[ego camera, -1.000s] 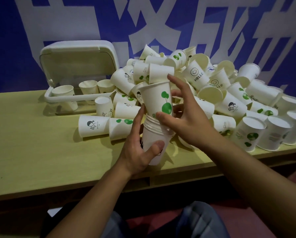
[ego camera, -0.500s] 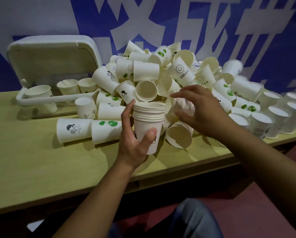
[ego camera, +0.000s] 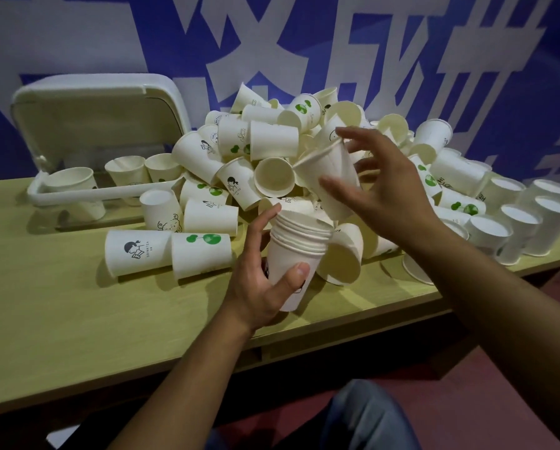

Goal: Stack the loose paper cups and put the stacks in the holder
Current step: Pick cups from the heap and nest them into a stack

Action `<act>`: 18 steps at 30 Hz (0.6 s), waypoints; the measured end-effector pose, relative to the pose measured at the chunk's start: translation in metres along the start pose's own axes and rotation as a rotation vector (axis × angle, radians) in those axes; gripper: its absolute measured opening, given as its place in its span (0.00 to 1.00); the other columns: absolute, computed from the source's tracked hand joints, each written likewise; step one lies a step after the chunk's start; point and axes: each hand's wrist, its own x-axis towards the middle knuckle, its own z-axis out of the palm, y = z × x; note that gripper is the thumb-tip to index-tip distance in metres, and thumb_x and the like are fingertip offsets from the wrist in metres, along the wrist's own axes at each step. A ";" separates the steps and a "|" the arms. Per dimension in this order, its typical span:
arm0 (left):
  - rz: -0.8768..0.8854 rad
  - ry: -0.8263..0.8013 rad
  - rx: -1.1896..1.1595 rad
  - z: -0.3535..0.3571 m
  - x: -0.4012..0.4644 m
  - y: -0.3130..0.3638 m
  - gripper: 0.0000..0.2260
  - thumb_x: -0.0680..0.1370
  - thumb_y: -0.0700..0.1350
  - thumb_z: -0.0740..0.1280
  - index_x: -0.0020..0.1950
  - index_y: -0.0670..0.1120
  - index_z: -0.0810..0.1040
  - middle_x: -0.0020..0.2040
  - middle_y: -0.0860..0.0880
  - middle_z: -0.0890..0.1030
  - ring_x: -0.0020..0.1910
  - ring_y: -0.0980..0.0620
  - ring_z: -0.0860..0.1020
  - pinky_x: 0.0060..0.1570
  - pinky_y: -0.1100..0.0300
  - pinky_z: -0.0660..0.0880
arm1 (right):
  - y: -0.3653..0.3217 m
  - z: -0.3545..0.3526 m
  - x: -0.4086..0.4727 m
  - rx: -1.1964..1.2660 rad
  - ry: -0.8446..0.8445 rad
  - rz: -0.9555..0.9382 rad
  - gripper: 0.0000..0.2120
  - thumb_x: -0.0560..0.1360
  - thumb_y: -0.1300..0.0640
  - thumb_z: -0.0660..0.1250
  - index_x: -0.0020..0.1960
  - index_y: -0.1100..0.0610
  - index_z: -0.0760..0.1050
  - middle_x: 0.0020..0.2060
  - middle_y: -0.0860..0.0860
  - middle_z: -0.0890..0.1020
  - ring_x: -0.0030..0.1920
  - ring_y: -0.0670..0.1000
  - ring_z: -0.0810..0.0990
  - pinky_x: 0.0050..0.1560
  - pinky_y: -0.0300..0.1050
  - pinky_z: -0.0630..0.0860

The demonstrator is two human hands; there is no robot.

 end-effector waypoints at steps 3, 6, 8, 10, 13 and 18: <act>-0.012 -0.021 -0.007 0.001 -0.001 0.001 0.36 0.69 0.62 0.70 0.74 0.71 0.58 0.71 0.55 0.73 0.66 0.58 0.75 0.52 0.67 0.77 | -0.017 0.004 -0.009 0.221 -0.008 0.048 0.27 0.72 0.45 0.74 0.68 0.40 0.67 0.58 0.42 0.75 0.52 0.43 0.79 0.43 0.38 0.81; -0.021 -0.010 -0.022 0.000 -0.001 0.000 0.36 0.68 0.62 0.70 0.73 0.74 0.58 0.70 0.57 0.74 0.65 0.59 0.76 0.53 0.64 0.77 | -0.023 0.015 -0.021 0.259 -0.057 0.055 0.27 0.72 0.46 0.75 0.66 0.42 0.68 0.57 0.42 0.75 0.53 0.44 0.79 0.47 0.44 0.82; -0.003 0.034 -0.027 -0.001 0.000 -0.001 0.37 0.69 0.61 0.70 0.75 0.71 0.57 0.72 0.52 0.73 0.67 0.55 0.76 0.57 0.59 0.78 | -0.022 0.022 -0.027 0.282 -0.048 0.066 0.24 0.72 0.47 0.75 0.65 0.45 0.70 0.57 0.43 0.76 0.52 0.45 0.79 0.48 0.48 0.82; 0.016 0.081 -0.054 -0.002 0.001 -0.001 0.38 0.71 0.59 0.69 0.78 0.65 0.55 0.74 0.50 0.71 0.69 0.53 0.75 0.61 0.55 0.78 | -0.017 0.028 -0.031 0.284 -0.061 0.075 0.20 0.74 0.49 0.73 0.64 0.47 0.74 0.56 0.44 0.78 0.51 0.46 0.80 0.50 0.53 0.81; 0.020 0.145 -0.049 -0.003 0.001 0.001 0.39 0.72 0.59 0.67 0.78 0.63 0.51 0.78 0.50 0.66 0.72 0.56 0.71 0.64 0.59 0.75 | -0.010 0.033 -0.040 0.200 -0.122 0.049 0.19 0.77 0.44 0.68 0.67 0.45 0.77 0.55 0.44 0.79 0.52 0.45 0.80 0.51 0.52 0.80; 0.030 0.153 0.013 -0.001 0.003 0.001 0.38 0.73 0.60 0.65 0.79 0.63 0.49 0.76 0.65 0.59 0.76 0.62 0.65 0.69 0.62 0.69 | -0.003 0.022 -0.043 0.074 -0.251 -0.015 0.19 0.79 0.53 0.65 0.69 0.41 0.73 0.58 0.45 0.76 0.56 0.42 0.76 0.55 0.47 0.77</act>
